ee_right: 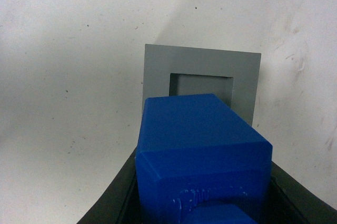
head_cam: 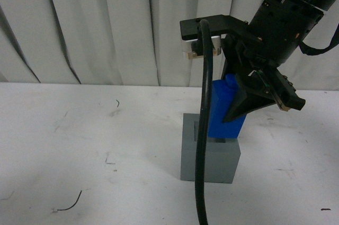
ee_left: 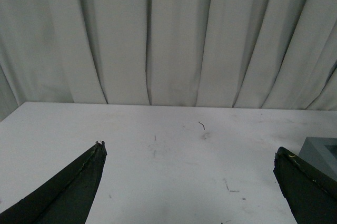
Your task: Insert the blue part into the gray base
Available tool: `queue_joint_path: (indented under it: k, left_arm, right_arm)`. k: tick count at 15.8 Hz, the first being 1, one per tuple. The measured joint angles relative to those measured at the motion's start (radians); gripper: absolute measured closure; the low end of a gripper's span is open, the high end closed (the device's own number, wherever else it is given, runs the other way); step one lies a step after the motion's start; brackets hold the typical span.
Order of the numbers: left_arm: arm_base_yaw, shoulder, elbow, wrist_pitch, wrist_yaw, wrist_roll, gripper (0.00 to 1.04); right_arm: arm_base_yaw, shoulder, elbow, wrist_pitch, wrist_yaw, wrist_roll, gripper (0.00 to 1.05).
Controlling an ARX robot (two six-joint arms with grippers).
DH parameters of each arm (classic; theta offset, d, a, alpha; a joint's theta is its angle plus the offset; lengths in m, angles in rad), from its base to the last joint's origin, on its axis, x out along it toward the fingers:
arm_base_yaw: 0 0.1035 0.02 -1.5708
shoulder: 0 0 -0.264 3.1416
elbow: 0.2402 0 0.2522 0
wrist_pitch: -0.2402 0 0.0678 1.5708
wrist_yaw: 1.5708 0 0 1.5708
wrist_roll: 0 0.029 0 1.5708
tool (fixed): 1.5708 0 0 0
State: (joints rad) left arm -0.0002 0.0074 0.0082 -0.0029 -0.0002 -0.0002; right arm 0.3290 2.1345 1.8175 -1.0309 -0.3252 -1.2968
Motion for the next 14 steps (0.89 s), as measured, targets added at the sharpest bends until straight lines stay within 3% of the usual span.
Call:
queue_joint_path:
  k: [14]
  left_arm:
    - [0.000,0.000,0.000,0.000,0.000,0.000,0.07]
  right_arm:
    - [0.025,0.063,0.010,0.081,0.040,0.087,0.58]
